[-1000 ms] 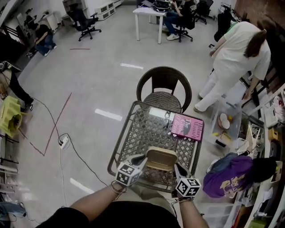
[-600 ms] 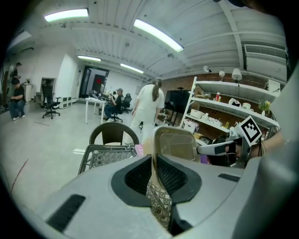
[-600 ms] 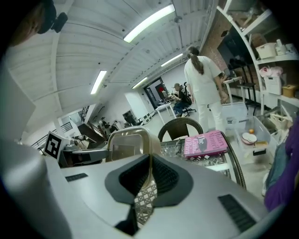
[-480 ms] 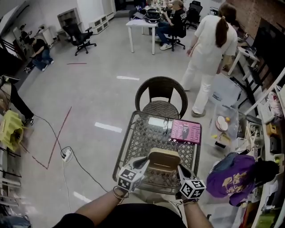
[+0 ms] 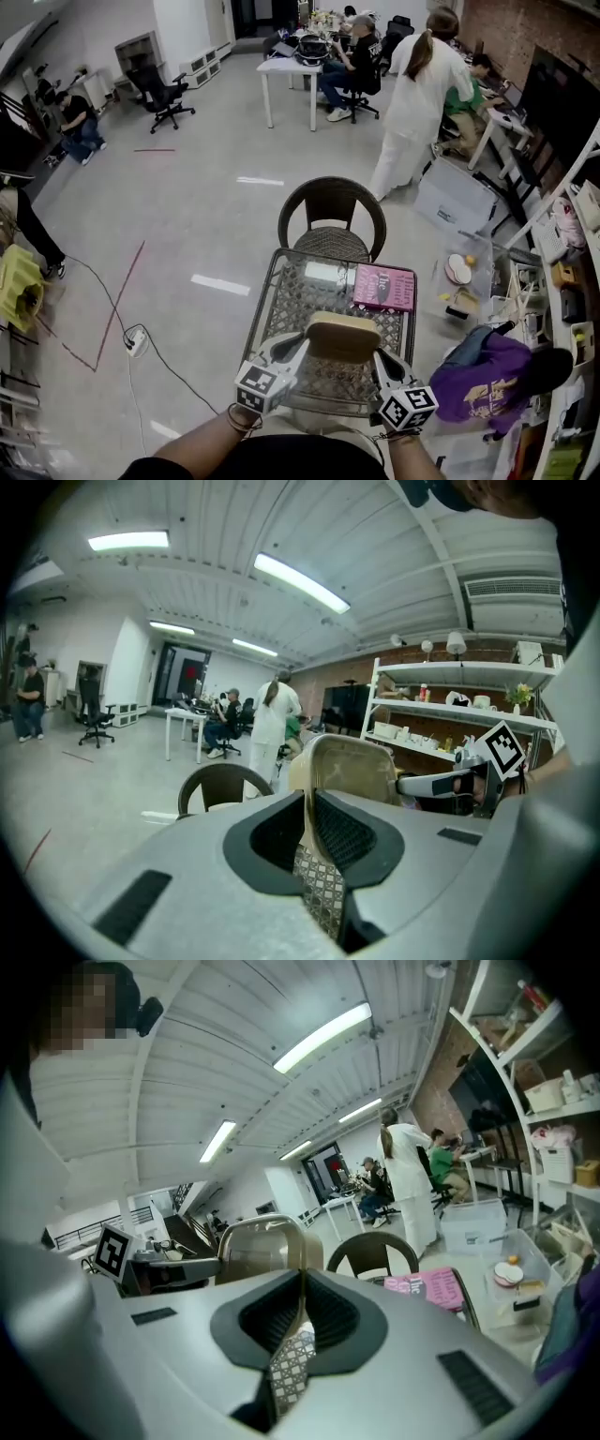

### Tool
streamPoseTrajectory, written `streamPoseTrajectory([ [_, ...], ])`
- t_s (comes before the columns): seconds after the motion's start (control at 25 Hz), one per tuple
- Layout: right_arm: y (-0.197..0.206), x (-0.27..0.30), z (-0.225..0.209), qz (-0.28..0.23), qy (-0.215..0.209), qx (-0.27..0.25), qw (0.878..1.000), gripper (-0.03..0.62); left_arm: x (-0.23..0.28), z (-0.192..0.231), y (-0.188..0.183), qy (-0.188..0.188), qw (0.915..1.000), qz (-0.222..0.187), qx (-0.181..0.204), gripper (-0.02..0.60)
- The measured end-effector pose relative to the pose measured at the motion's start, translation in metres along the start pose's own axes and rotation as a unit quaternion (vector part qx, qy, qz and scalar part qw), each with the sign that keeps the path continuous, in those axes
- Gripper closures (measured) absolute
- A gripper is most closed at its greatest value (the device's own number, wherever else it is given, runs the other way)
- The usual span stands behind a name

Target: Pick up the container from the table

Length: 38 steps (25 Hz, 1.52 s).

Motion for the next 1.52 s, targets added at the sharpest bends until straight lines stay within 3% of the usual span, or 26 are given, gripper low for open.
streamPoseTrajectory([
  [0.44, -0.055, -0.013, 0.039, -0.054, -0.001, -0.078, 0.995, 0.569, -0.024, 0.001, -0.055, 0.01, 0.998, -0.061, 0.013, 0.545],
  [0.8, -0.091, -0.025, 0.053, -0.081, 0.005, -0.113, 0.99, 0.569, -0.029, -0.007, -0.09, 0.022, 0.995, -0.095, 0.023, 0.545],
  [1.52, -0.165, -0.029, 0.088, -0.124, -0.015, -0.188, 0.974, 0.569, -0.047, -0.008, -0.159, 0.005, 0.986, -0.163, 0.035, 0.545],
])
Point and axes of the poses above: the fingertips, and each gripper's own axes: x forward along the fingers, z to its left, y out of its underside, the point moved 5 cm from there along -x, backward along the fingers, and after that the axes turned 8 degrees about -y, right-handed, at the moved point
